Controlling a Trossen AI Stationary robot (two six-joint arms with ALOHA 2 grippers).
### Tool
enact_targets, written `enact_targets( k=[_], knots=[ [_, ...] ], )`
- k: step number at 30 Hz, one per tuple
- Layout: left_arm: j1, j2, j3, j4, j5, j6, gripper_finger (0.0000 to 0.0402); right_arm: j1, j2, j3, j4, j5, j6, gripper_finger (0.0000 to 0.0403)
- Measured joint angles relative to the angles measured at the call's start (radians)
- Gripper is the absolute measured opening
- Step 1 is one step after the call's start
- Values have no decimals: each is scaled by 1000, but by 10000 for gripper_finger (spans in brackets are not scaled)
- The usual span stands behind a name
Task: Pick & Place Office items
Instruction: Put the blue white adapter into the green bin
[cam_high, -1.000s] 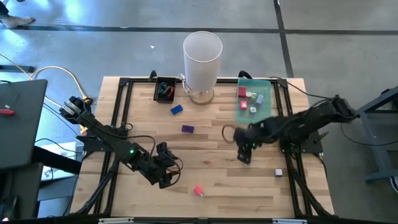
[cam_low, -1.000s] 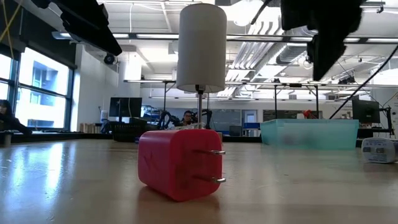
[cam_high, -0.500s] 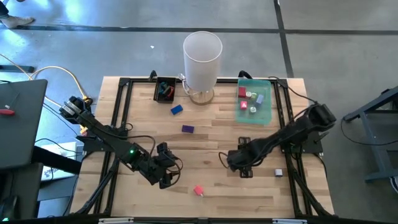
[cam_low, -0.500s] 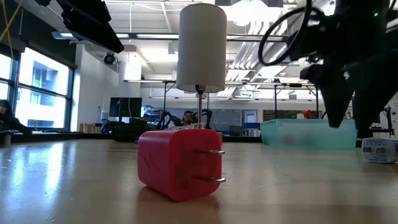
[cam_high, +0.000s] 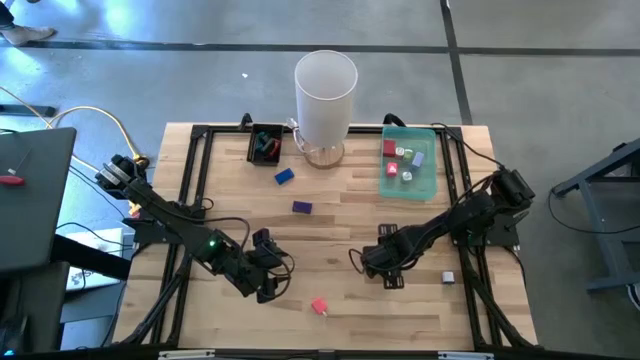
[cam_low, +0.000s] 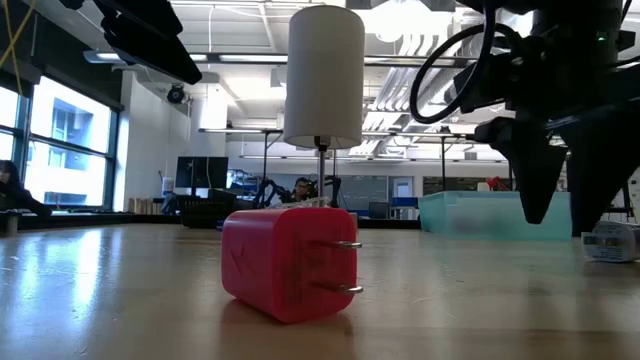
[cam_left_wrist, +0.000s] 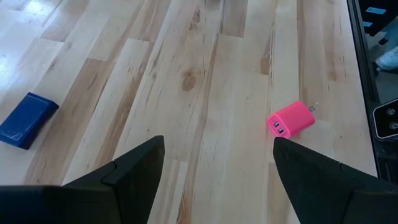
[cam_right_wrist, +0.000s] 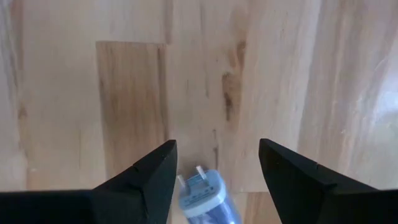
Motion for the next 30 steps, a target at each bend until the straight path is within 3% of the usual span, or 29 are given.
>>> enact_targets(
  k=[8,12,30],
  knots=[
    [0,0,0,0,0,0,294,53,0,0,-5,-3,-69,215],
    [0,0,0,1,0,1,294,83,0,0,-7,46,-150,215],
    [0,0,0,1,1,1,294,98,-1,0,-126,69,-153,215]
  ],
)
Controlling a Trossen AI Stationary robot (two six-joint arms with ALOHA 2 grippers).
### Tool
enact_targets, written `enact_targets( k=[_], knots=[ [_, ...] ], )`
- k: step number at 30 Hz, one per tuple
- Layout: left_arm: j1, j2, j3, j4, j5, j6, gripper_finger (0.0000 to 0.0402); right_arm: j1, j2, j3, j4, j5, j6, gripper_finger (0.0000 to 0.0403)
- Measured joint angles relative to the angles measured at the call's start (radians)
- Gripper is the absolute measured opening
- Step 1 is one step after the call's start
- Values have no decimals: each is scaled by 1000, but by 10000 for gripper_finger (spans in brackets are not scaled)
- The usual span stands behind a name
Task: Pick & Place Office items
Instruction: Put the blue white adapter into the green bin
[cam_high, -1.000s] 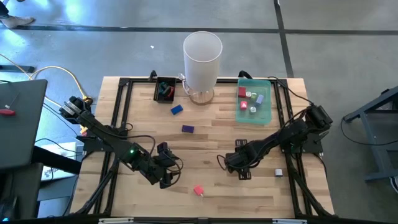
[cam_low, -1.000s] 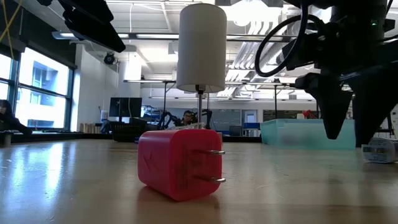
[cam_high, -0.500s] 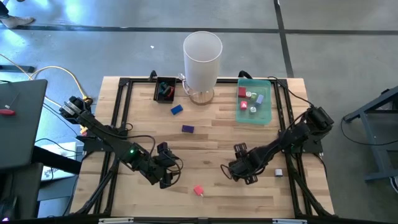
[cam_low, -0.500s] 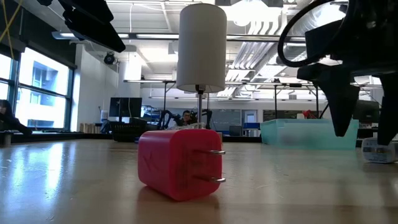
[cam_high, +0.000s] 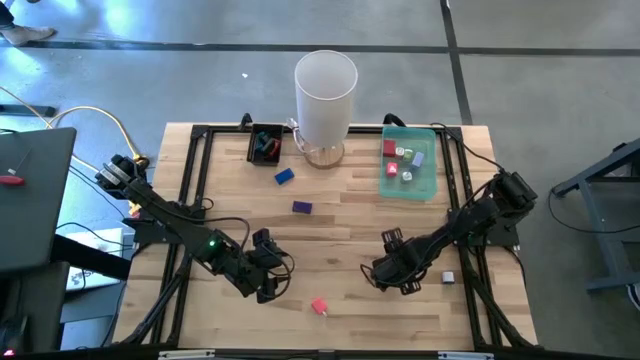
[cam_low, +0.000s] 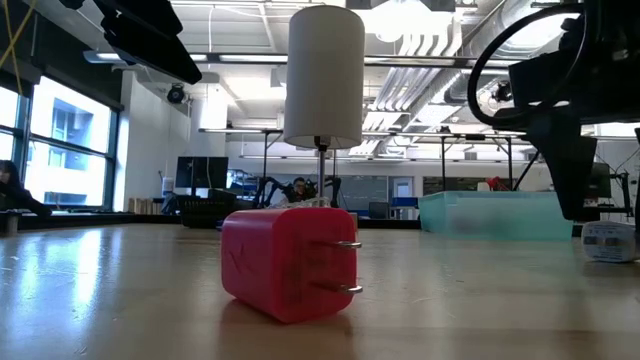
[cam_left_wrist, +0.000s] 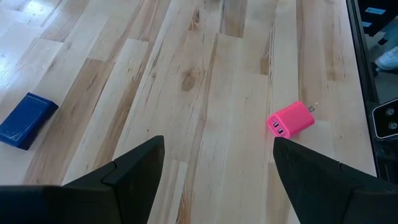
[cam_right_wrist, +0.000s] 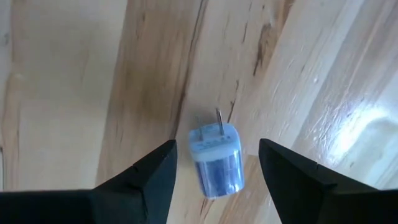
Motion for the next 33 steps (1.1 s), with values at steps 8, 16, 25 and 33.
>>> enact_targets(
  k=[8,16,25,33],
  knots=[
    [0,0,0,0,1,0,294,0,0,-45,0,-7,4,215],
    [0,0,0,0,1,0,294,-1,-3,-126,82,-29,1,215],
    [0,0,0,5,1,3,294,-1,-3,-127,124,-23,-3,215],
    [0,0,0,8,1,3,294,-2,-3,-126,159,-8,75,215]
  ],
)
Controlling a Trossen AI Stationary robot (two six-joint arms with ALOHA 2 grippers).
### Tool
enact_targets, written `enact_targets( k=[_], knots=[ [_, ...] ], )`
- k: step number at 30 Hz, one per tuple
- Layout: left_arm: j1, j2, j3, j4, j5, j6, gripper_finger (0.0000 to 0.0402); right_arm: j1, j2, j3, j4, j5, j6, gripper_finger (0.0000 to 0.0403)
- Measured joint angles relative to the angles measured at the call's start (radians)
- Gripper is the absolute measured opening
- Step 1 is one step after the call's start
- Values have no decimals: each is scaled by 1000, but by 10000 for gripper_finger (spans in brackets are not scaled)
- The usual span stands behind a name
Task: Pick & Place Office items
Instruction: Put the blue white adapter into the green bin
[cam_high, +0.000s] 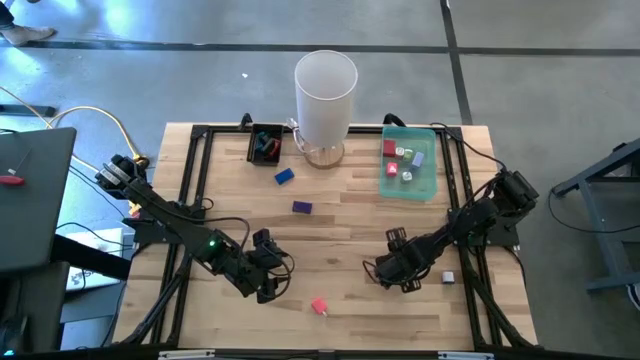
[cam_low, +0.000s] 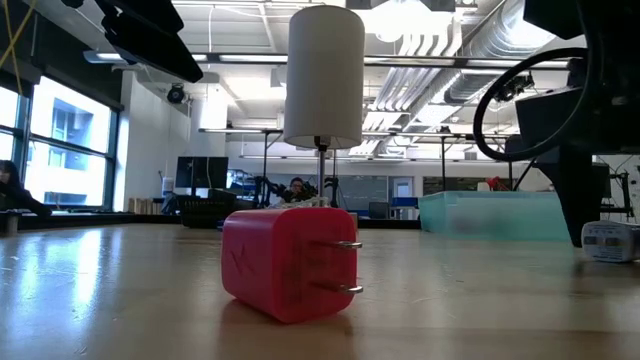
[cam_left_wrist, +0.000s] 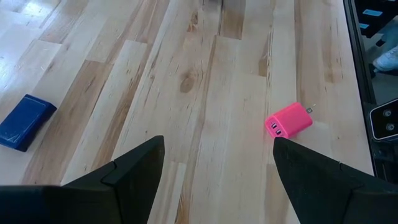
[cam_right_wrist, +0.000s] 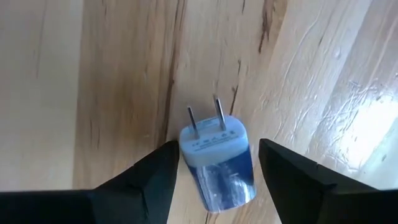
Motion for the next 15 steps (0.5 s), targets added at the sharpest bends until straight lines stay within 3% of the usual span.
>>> enact_targets(
  k=[4,9,15],
  knots=[
    [0,0,0,0,0,0,294,0,0,0,6,0,-9,193],
    [0,0,0,0,0,0,294,0,1,0,23,-15,-20,121],
    [0,0,0,0,0,0,294,0,1,0,51,0,10,118]
  ],
)
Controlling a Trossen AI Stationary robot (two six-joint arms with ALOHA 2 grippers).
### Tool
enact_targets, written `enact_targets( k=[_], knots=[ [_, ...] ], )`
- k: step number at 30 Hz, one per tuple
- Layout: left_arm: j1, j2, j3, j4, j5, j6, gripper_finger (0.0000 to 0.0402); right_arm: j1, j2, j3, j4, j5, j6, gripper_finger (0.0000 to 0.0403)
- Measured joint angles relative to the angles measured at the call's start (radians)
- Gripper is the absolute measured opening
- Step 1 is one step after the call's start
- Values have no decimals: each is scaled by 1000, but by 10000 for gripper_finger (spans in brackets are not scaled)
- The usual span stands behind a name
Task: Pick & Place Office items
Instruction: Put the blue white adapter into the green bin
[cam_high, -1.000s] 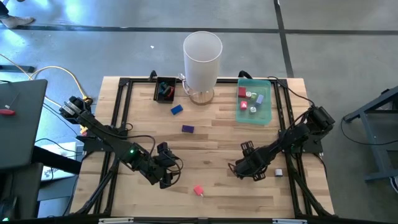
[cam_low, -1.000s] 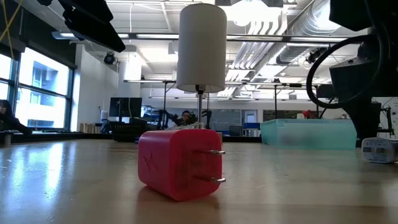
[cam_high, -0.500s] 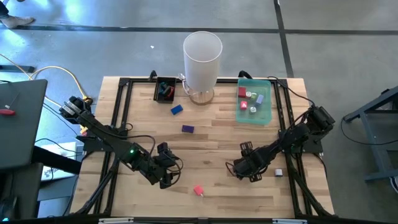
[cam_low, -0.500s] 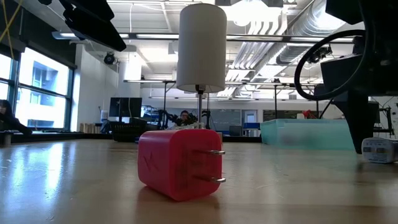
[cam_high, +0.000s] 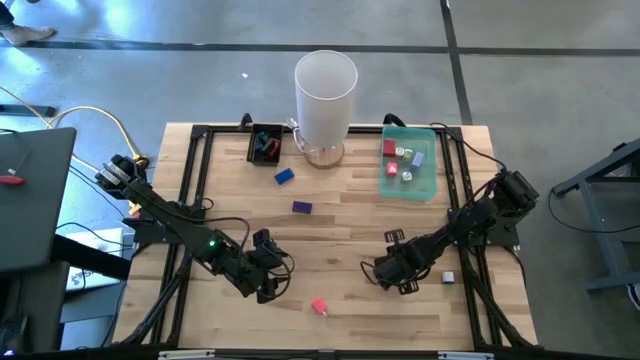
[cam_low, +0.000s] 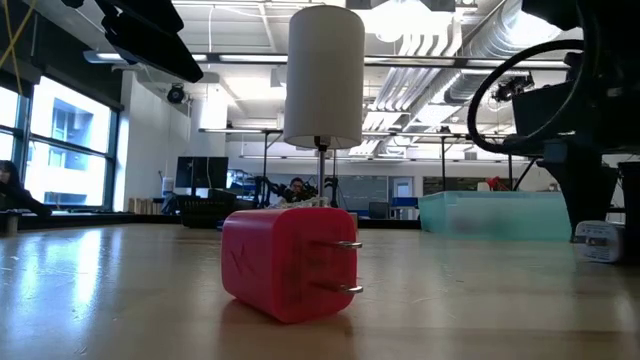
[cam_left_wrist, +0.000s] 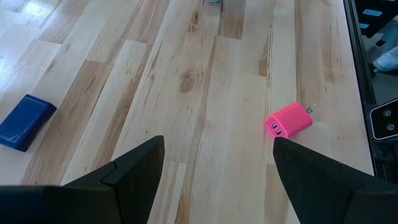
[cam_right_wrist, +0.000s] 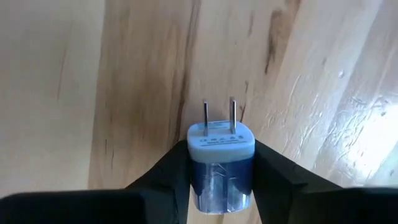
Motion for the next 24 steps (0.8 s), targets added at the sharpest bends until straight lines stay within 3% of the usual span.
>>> enact_targets(
  k=[7,11,19,24],
  knots=[
    [0,0,0,0,0,0,294,-13,5,89,16,61,228,118],
    [0,0,0,0,-1,0,294,-19,5,164,-46,122,260,118],
    [0,0,0,0,-1,-1,294,-19,-17,271,-352,440,370,118],
    [0,0,-1,-1,0,-1,294,-2,-101,270,-538,538,532,118]
  ],
)
